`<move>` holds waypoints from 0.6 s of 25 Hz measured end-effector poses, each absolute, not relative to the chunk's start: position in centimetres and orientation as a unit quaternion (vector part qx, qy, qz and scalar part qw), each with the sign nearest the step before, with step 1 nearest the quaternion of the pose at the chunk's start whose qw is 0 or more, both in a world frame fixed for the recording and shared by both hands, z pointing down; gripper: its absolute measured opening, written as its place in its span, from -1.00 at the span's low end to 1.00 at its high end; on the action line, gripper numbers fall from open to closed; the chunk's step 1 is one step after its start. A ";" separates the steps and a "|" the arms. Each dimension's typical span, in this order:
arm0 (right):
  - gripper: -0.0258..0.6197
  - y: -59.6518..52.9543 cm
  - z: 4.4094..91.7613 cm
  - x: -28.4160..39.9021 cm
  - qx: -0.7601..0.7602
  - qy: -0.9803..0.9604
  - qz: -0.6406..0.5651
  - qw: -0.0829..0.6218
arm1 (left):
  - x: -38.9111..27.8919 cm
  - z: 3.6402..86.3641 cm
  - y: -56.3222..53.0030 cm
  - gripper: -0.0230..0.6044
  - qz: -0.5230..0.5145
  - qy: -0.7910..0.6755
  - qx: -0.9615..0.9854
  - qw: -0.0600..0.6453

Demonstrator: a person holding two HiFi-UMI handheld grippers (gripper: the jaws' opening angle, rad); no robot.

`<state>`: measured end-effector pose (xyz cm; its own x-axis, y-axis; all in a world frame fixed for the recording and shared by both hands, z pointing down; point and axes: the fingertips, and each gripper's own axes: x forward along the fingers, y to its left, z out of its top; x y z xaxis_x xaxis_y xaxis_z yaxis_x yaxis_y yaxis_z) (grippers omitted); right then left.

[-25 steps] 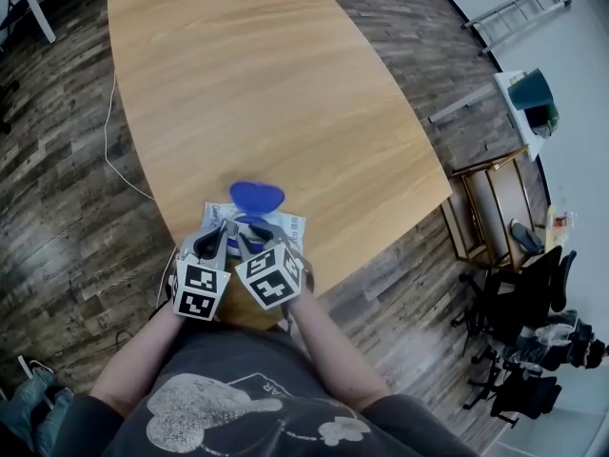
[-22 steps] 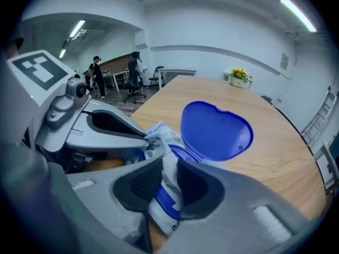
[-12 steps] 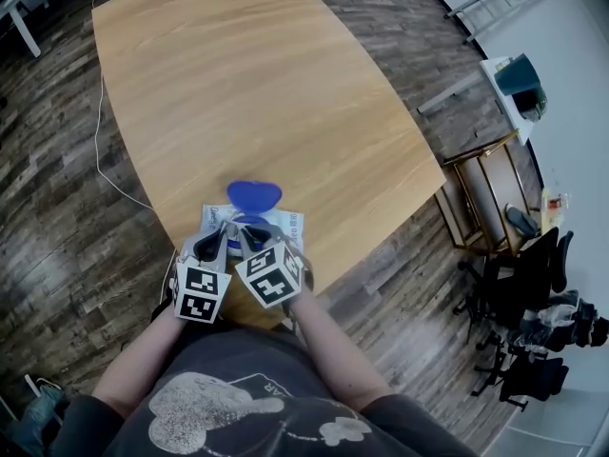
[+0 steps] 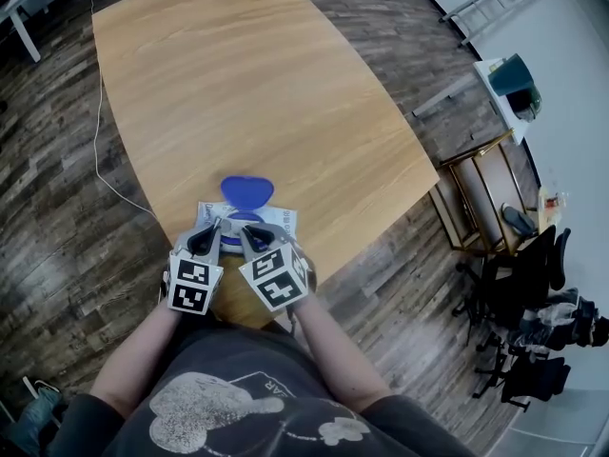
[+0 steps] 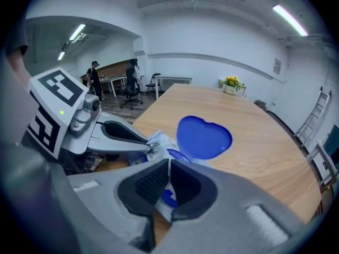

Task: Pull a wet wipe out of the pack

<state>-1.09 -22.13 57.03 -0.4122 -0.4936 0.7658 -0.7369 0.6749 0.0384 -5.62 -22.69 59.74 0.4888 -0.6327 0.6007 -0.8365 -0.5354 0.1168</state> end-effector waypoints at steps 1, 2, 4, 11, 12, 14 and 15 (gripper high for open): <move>-0.90 -22.0 56.7 -0.9 0.373 -0.828 0.153 0.391 | -5.7 59.8 -22.7 -0.84 0.253 -0.440 0.838 0.202; -0.90 -21.9 56.4 -0.7 0.373 -0.829 0.150 0.388 | -5.7 59.7 -22.8 -0.84 0.253 -0.442 0.836 0.202; -0.90 -21.8 55.5 -0.2 0.375 -0.833 0.145 0.380 | -5.6 59.7 -22.8 -0.84 0.254 -0.446 0.835 0.200; -0.90 -21.5 51.2 2.8 0.407 -0.847 0.148 0.309 | -5.4 59.3 -22.7 -0.84 0.247 -0.453 0.831 0.205; -0.90 -21.5 50.6 3.5 0.413 -0.848 0.153 0.296 | -5.4 59.2 -22.6 -0.84 0.247 -0.454 0.831 0.205; -0.90 -21.6 49.6 4.9 0.426 -0.849 0.172 0.262 | -5.5 58.6 -22.5 -0.83 0.234 -0.461 0.831 0.205; -0.90 -21.8 49.2 5.6 0.431 -0.849 0.178 0.248 | -5.6 58.2 -22.4 -0.80 0.227 -0.466 0.830 0.205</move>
